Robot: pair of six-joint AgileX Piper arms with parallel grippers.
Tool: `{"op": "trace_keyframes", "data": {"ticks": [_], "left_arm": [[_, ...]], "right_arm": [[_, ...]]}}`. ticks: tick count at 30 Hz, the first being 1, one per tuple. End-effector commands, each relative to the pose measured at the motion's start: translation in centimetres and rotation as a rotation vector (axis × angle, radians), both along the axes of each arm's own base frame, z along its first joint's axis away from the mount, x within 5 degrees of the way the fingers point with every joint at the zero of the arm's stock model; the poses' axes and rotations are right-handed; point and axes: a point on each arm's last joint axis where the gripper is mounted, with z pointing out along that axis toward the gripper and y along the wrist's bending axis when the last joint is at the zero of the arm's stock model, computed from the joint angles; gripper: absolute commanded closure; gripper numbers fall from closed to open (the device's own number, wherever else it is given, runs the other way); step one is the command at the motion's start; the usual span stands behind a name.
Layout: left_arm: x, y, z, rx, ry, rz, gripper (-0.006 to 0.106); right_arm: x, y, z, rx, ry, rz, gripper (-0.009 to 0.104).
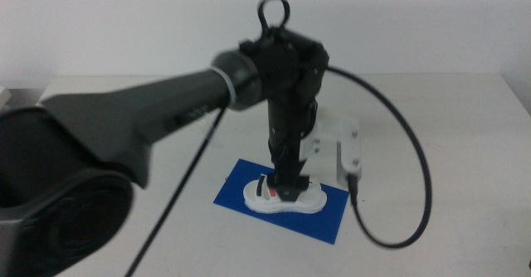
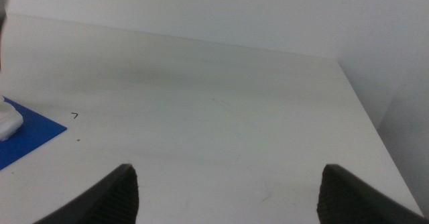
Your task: Use one arm to grab the shoe from the table and place it on the mat.
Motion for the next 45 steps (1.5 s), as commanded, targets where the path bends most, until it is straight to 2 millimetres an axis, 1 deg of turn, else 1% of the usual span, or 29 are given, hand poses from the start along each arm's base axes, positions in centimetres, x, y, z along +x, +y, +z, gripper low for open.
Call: {"op": "trace_keyframes", "data": {"ticks": [1,4,9,12,15,17,21,24,26,29,30,31,33,34,36,37,39,40,42,45], "left_arm": [[-1.5,1.5,6.4,-0.051,-0.04,0.071,0.007],[-2.0,2.5,9.4,-0.114,-0.076,0.213,0.007],[-3.2,5.2,14.5,-0.228,-0.149,0.499,0.007],[-3.8,7.6,17.7,-0.301,-0.214,0.712,0.007],[-4.6,10.4,20.8,-0.378,-0.284,0.873,0.007],[-5.6,12.1,22.8,-0.424,-0.329,0.913,0.007],[-8.4,15.6,26.8,-0.52,-0.418,0.95,0.007],[-9.9,17.7,28.4,-0.569,-0.457,0.999,0.007],[-10.9,19.1,28.9,-0.591,-0.492,1.053,0.007],[-12.9,21.4,29.1,-0.675,-0.587,1.164,0.007],[-14.0,22.4,29.1,-0.714,-0.638,1.187,0.007],[-14.5,23.2,28.8,-0.734,-0.679,1.211,0.007],[-16.0,24.8,27.5,-0.799,-0.741,1.256,0.007],[-16.4,25.3,26.3,-0.809,-0.752,1.275,0.007],[-18.0,26.8,24.2,-0.867,-0.783,1.318,0.007],[-18.5,27.2,23.3,-0.9,-0.793,1.333,0.007],[-19.9,28.4,20.8,-0.947,-0.811,1.374,0.007],[-20.8,28.9,19.9,-0.976,-0.827,1.391,0.007],[-22.1,29.6,17.4,-1.031,-0.842,1.416,0.007],[-23.7,30.2,13.9,-1.112,-0.854,1.445,0.007]], "right_arm": [[0.1,0.0,0.5,-0.018,-0.065,0.001,0.017],[0.1,0.0,0.5,-0.018,-0.065,0.001,0.017],[0.1,0.0,0.5,-0.018,-0.065,0.001,0.017],[0.1,0.0,0.5,-0.018,-0.064,0.001,0.017],[0.1,0.0,0.5,-0.017,-0.065,0.001,0.017],[0.1,0.0,0.5,-0.017,-0.065,0.001,0.017],[0.1,0.0,0.5,-0.017,-0.065,0.001,0.017],[0.1,0.0,0.5,-0.017,-0.065,0.001,0.017],[0.1,0.0,0.5,-0.017,-0.065,0.001,0.017],[0.1,0.0,0.5,-0.017,-0.065,0.001,0.017],[0.1,0.0,0.5,-0.017,-0.065,0.001,0.017],[0.1,0.0,0.5,-0.017,-0.065,0.001,0.017],[0.1,0.0,0.5,-0.017,-0.065,0.001,0.017],[0.1,0.0,0.5,-0.017,-0.065,0.001,0.017],[0.1,0.0,0.5,-0.017,-0.065,0.001,0.017],[0.1,0.0,0.5,-0.017,-0.065,0.001,0.017],[0.1,0.0,0.5,-0.017,-0.065,0.001,0.017],[0.1,0.0,0.5,-0.017,-0.065,0.001,0.017],[0.1,0.0,0.5,-0.017,-0.065,0.001,0.017],[0.1,0.0,0.5,-0.017,-0.065,0.001,0.017]]}}
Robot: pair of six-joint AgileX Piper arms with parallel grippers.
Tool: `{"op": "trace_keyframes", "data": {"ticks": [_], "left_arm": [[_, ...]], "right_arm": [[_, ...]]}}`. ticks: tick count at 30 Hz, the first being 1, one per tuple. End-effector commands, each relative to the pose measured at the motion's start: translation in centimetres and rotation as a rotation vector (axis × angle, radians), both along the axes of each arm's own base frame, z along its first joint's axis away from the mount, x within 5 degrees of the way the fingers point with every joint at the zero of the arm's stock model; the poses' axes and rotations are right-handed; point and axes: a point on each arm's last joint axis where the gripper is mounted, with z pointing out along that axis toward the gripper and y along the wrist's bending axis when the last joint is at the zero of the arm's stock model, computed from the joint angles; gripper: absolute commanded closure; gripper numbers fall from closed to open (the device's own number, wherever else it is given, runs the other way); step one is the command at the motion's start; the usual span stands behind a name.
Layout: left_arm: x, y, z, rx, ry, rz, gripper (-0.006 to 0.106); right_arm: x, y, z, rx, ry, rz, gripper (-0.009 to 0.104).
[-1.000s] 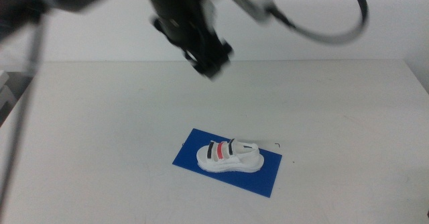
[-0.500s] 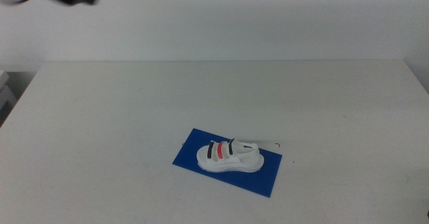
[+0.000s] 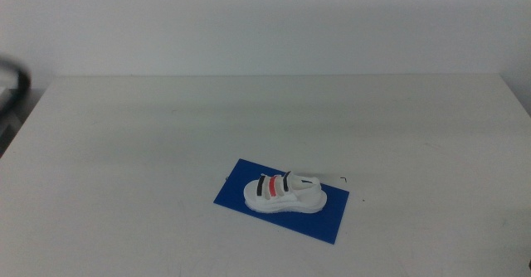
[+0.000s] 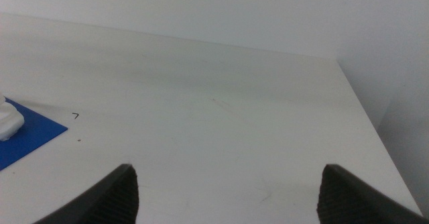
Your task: Use one arm to grab the shoe from the table and place it on the mat.
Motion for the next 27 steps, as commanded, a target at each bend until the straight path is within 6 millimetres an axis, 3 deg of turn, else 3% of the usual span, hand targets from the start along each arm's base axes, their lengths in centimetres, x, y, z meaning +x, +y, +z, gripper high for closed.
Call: {"op": "trace_keyframes", "data": {"ticks": [1,10,15,21,27], "left_arm": [[-0.8,0.0,-0.8,-0.056,-0.161,-0.017,0.007],[-3.8,-0.4,-9.4,-0.104,-0.401,-0.071,0.007],[-5.2,-0.4,-12.6,-0.107,-0.421,-0.068,0.007],[-6.3,-0.4,-14.5,-0.107,-0.403,-0.061,0.007],[-6.3,-0.3,-14.6,-0.103,-0.391,-0.061,0.007]], "right_arm": [[0.1,0.0,0.5,-0.017,-0.065,0.001,0.017],[0.1,0.0,0.5,-0.017,-0.065,0.001,0.017],[0.1,0.0,0.5,-0.017,-0.065,0.001,0.017],[0.1,0.0,0.5,-0.017,-0.065,0.001,0.017],[0.1,0.0,0.5,-0.017,-0.065,0.001,0.017]]}}
